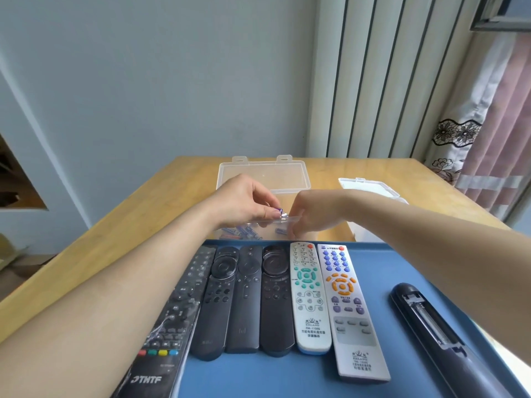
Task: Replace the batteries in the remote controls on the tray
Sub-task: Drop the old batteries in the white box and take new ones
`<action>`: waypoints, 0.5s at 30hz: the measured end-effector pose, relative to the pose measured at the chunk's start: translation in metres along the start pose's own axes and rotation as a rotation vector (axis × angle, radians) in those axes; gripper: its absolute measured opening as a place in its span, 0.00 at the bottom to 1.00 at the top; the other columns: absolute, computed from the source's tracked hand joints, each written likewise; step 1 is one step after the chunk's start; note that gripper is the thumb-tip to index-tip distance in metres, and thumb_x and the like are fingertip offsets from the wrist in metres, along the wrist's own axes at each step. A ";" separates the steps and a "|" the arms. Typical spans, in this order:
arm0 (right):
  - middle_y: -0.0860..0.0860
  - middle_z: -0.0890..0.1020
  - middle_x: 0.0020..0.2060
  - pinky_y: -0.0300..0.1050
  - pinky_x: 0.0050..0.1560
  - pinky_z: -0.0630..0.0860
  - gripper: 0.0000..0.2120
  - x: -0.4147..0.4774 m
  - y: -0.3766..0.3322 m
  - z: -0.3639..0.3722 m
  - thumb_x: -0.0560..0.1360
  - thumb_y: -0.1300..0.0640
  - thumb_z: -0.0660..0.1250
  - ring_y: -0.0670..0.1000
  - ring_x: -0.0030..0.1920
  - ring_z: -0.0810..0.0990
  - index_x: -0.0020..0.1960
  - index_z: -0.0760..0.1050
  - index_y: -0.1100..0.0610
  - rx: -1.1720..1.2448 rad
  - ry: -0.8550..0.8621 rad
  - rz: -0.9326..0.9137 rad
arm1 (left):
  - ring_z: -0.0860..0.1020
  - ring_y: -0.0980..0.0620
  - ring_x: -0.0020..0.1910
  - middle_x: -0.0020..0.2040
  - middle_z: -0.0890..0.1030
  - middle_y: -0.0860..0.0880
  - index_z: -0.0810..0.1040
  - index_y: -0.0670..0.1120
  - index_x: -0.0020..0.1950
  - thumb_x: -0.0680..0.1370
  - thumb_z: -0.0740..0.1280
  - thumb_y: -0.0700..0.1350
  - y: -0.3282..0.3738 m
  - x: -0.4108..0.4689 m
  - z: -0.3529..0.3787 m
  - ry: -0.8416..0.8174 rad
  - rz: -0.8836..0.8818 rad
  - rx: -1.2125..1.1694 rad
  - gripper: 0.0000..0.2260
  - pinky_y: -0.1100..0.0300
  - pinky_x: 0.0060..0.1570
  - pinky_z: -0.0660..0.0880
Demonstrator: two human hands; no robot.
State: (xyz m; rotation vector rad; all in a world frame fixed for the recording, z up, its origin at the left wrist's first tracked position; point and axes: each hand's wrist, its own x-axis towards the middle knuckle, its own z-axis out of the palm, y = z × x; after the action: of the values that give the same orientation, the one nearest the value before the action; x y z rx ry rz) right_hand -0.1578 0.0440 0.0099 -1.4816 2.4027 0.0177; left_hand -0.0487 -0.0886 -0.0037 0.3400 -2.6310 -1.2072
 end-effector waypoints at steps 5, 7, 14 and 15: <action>0.51 0.84 0.46 0.44 0.48 0.71 0.12 0.000 0.001 -0.002 0.75 0.52 0.67 0.51 0.48 0.78 0.49 0.85 0.59 0.295 0.088 -0.022 | 0.79 0.55 0.34 0.41 0.85 0.42 0.83 0.50 0.40 0.72 0.74 0.38 -0.004 -0.004 0.005 0.118 0.038 0.025 0.06 0.65 0.39 0.77; 0.52 0.85 0.47 0.45 0.52 0.71 0.12 0.000 0.002 -0.002 0.76 0.53 0.66 0.51 0.49 0.79 0.48 0.85 0.59 0.375 0.113 -0.026 | 0.80 0.55 0.34 0.40 0.85 0.44 0.82 0.49 0.40 0.72 0.74 0.37 -0.005 -0.007 0.007 0.133 0.043 0.010 0.07 0.64 0.39 0.77; 0.57 0.85 0.46 0.47 0.55 0.77 0.15 -0.002 -0.002 -0.011 0.81 0.55 0.60 0.54 0.48 0.82 0.48 0.83 0.62 0.556 0.312 -0.096 | 0.71 0.53 0.32 0.40 0.82 0.43 0.82 0.47 0.52 0.80 0.62 0.35 -0.008 -0.005 0.005 0.283 0.018 -0.131 0.11 0.59 0.38 0.72; 0.57 0.85 0.46 0.44 0.53 0.77 0.16 -0.005 -0.004 -0.013 0.82 0.54 0.60 0.54 0.47 0.82 0.50 0.82 0.63 0.621 0.371 -0.103 | 0.69 0.54 0.33 0.43 0.82 0.40 0.82 0.51 0.52 0.81 0.60 0.35 -0.008 -0.006 0.004 0.291 0.026 -0.139 0.14 0.60 0.38 0.71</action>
State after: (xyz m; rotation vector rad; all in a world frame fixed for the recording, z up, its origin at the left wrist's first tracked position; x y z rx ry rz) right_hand -0.1561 0.0440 0.0245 -1.3736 2.2641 -1.0078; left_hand -0.0429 -0.0886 -0.0130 0.4200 -2.2861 -1.2225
